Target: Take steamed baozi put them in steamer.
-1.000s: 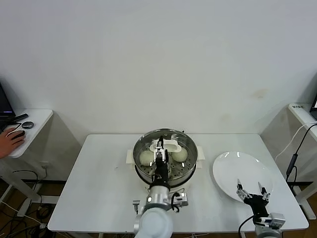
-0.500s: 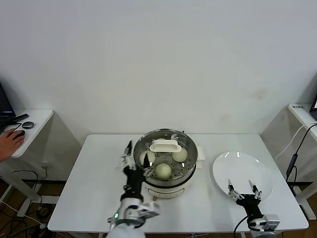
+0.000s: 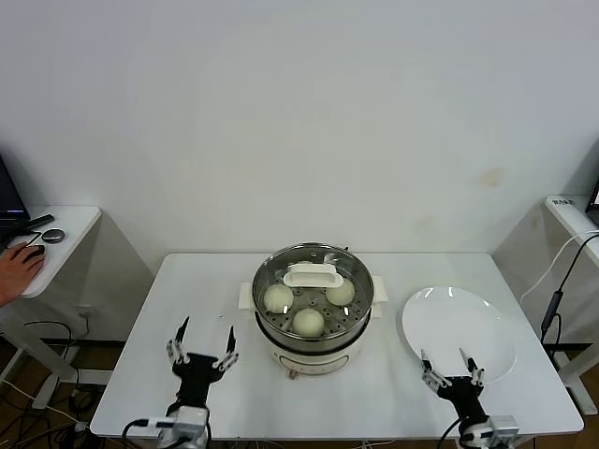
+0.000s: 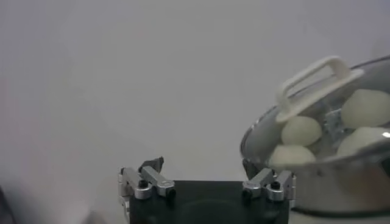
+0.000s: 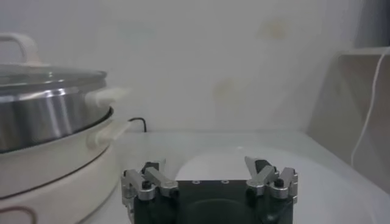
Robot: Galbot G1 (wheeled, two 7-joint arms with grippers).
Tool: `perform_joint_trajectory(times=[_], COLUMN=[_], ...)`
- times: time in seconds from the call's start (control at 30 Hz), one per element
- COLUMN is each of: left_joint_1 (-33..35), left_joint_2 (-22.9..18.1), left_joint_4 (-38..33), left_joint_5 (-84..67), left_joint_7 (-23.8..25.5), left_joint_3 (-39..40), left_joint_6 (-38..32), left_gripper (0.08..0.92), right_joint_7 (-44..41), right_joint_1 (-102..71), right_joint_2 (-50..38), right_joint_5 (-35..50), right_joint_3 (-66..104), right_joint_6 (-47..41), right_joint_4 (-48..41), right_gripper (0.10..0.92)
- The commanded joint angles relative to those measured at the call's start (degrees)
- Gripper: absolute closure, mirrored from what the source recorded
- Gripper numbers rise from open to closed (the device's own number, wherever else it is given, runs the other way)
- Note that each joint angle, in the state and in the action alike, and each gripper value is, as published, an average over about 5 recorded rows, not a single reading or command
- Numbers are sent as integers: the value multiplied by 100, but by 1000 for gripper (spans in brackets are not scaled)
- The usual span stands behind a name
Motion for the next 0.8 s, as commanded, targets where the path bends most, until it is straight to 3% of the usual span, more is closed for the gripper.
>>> perform_joint_trajectory(times=[0.03, 0.8], left_joint_1=[997, 1121], left_joint_2=[-131, -125], left_joint_4=[138, -79], left_joint_5=[-1655, -1654], left_joint_7=[230, 174], left_joint_3=[-681, -527], left_joint_6=[-314, -447], left_gripper=[177, 177], right_joint_7=[-221, -274], right_joint_1=[-224, -293], right_joint_2=[-271, -358], right_joint_5=[-34, -96], right_joint_3=[-123, -226], right_joint_6=[-53, -433], right_joint_4=[218, 585], right_gripper=[203, 203])
